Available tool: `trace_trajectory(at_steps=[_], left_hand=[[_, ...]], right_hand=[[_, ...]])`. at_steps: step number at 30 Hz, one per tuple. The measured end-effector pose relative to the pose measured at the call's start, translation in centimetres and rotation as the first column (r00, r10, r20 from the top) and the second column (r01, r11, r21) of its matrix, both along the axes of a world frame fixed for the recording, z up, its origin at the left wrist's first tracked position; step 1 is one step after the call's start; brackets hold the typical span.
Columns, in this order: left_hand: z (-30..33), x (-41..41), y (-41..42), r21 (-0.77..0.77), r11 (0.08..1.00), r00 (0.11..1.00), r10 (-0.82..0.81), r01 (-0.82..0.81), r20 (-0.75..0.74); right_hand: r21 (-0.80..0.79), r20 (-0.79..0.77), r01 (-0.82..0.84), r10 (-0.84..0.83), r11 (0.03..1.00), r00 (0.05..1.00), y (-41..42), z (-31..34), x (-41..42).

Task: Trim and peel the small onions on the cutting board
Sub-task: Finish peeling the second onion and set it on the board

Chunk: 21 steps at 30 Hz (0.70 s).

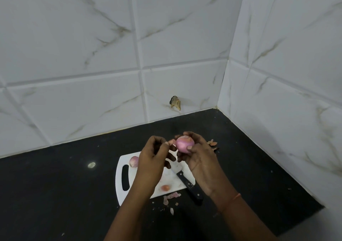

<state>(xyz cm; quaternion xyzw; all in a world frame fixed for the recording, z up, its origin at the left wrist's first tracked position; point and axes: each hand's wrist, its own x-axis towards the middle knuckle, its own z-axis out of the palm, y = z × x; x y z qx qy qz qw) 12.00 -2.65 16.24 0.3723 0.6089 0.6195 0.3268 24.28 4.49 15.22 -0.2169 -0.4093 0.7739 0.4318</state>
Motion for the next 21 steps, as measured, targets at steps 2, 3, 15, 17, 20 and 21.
trace_trajectory(at_steps=[2, 3, 15, 17, 20, 21], left_hand=[[0.25, -0.17, -0.07, 0.005, 1.000, 0.993, -0.031, 0.031, 0.117], [0.33, -0.21, -0.08, 0.006, 0.999, 0.990, -0.040, 0.039, 0.139], [0.01, -0.19, 0.15, 0.134, 0.991, 0.995, 0.024, -0.010, -0.101], [-0.06, -0.23, 0.03, 0.166, 0.985, 0.985, -0.017, 0.046, -0.171], [-0.34, -0.47, -0.02, 0.202, 0.975, 0.952, -0.028, 0.093, -0.304], [-0.39, -0.52, 0.02, 0.213, 0.973, 0.942, -0.017, 0.094, -0.336]], right_hand=[[-0.083, -0.070, -0.011, 0.005, 0.997, 0.998, 0.16, 0.41, -0.07], [-0.087, -0.072, -0.009, 0.003, 0.996, 0.997, 0.23, 0.50, -0.05], [-0.069, -0.016, 0.018, -0.019, 0.997, 1.000, -0.06, 0.68, -0.11], [-0.062, -0.003, 0.008, -0.008, 0.998, 1.000, -0.18, 1.03, -0.17], [-0.047, 0.021, 0.007, -0.006, 0.999, 1.000, -0.16, 0.97, -0.13], [-0.044, 0.035, 0.014, -0.012, 0.999, 0.999, -0.05, 0.82, -0.13]])
